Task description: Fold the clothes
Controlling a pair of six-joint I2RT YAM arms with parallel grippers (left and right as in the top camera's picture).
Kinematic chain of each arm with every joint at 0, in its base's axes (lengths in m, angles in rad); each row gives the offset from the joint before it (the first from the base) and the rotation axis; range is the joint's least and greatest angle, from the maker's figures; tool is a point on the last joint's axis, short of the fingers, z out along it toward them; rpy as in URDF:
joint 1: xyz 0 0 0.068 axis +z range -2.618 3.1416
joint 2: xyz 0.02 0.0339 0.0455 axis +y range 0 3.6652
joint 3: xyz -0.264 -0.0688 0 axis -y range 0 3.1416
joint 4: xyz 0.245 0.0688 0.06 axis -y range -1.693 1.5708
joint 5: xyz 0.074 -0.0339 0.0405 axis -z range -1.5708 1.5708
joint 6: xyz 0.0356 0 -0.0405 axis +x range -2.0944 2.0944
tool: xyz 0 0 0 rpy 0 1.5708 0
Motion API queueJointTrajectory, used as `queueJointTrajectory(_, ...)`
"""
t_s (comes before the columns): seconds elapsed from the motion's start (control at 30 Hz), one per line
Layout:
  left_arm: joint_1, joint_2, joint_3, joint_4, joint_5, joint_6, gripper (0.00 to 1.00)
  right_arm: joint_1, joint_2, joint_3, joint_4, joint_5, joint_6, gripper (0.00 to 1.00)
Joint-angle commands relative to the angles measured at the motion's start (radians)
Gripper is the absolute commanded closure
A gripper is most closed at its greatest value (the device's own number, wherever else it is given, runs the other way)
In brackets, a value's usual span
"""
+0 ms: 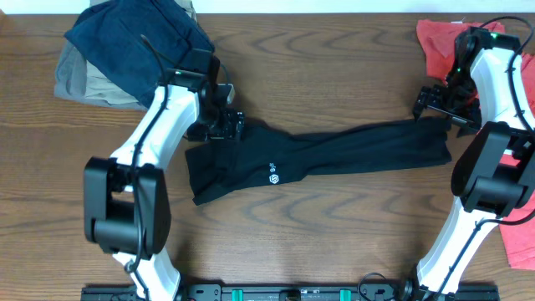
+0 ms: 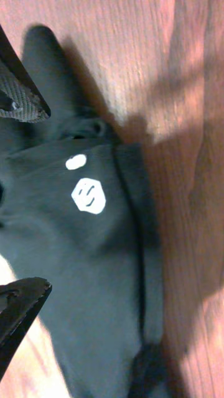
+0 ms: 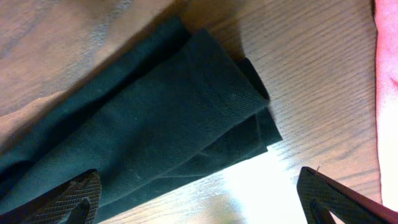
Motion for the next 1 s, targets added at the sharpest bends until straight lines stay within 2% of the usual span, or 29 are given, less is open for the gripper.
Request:
queueJointTrajectory(0.0, 0.004, 0.046, -0.010, 0.009, 0.003, 0.006, 0.23, 0.024, 0.010, 0.019, 0.007, 0.006, 0.003, 0.08)
queueJointTrajectory(0.1, 0.002, 0.089, -0.010, 0.009, 0.051, 0.006, 0.43, 0.042, 0.010, 0.019, 0.012, 0.006, 0.003, 0.25)
queueJointTrajectory(0.2, 0.002, 0.130, -0.010, 0.011, 0.081, 0.006, 0.50, 0.060, 0.010, 0.018, 0.017, 0.007, 0.002, 0.41)
queueJointTrajectory(0.23, 0.002, 0.141, -0.010, 0.011, 0.080, 0.006, 0.60, 0.064, 0.010, 0.018, 0.018, 0.006, 0.003, 0.44)
queueJointTrajectory(0.3, 0.002, 0.159, -0.010, 0.004, 0.071, 0.005, 0.93, 0.073, 0.010, 0.018, 0.019, 0.007, 0.002, 0.52)
queueJointTrajectory(0.37, 0.003, 0.172, -0.010, -0.020, 0.021, -0.001, 0.94, 0.079, 0.010, 0.018, 0.019, 0.007, 0.002, 0.55)
queueJointTrajectory(0.5, 0.004, 0.176, -0.011, -0.107, -0.174, -0.079, 0.94, 0.084, 0.010, 0.017, 0.018, 0.007, 0.002, 0.54)
queueJointTrajectory(0.6, 0.014, 0.176, -0.012, -0.146, -0.247, -0.085, 0.94, 0.087, 0.010, 0.017, 0.018, 0.006, 0.002, 0.53)
queueJointTrajectory(0.77, 0.052, 0.176, -0.012, -0.174, -0.297, -0.101, 0.94, 0.097, 0.010, 0.017, 0.002, -0.017, 0.002, 0.48)
queueJointTrajectory(0.9, 0.106, 0.176, -0.012, -0.185, -0.303, -0.103, 0.94, 0.122, 0.010, 0.017, 0.004, -0.169, -0.075, 0.49)
queueJointTrajectory(0.97, 0.138, 0.176, -0.012, -0.185, -0.302, -0.103, 0.94, 0.143, 0.010, 0.017, 0.011, -0.270, -0.143, 0.54)
